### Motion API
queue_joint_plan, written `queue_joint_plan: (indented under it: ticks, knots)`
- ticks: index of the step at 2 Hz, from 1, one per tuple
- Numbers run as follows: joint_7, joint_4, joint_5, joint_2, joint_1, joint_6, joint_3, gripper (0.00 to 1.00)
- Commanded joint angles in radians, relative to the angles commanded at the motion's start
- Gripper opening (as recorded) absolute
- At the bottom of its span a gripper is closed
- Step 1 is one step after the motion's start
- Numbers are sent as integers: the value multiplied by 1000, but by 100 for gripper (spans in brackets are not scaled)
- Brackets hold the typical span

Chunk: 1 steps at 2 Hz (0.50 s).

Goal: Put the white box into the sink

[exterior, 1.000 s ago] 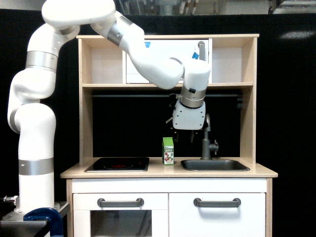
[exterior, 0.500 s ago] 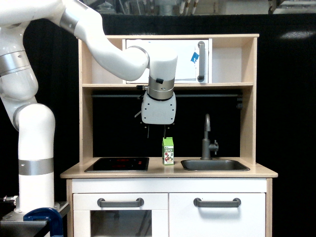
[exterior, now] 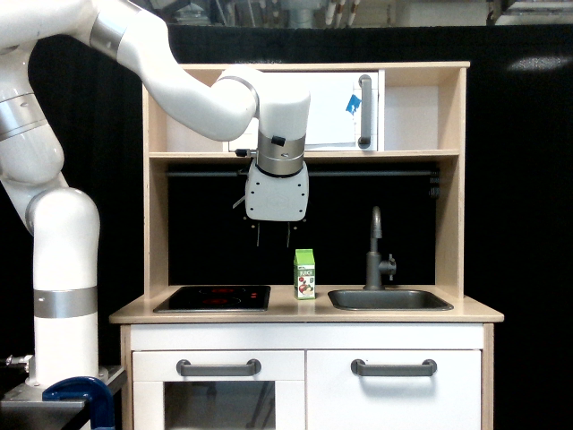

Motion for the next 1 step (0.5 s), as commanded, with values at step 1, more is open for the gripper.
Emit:
queue_joint_plan:
  ticks: [1]
  knots:
    - [13,0,6,-2,5,-5,12,100]
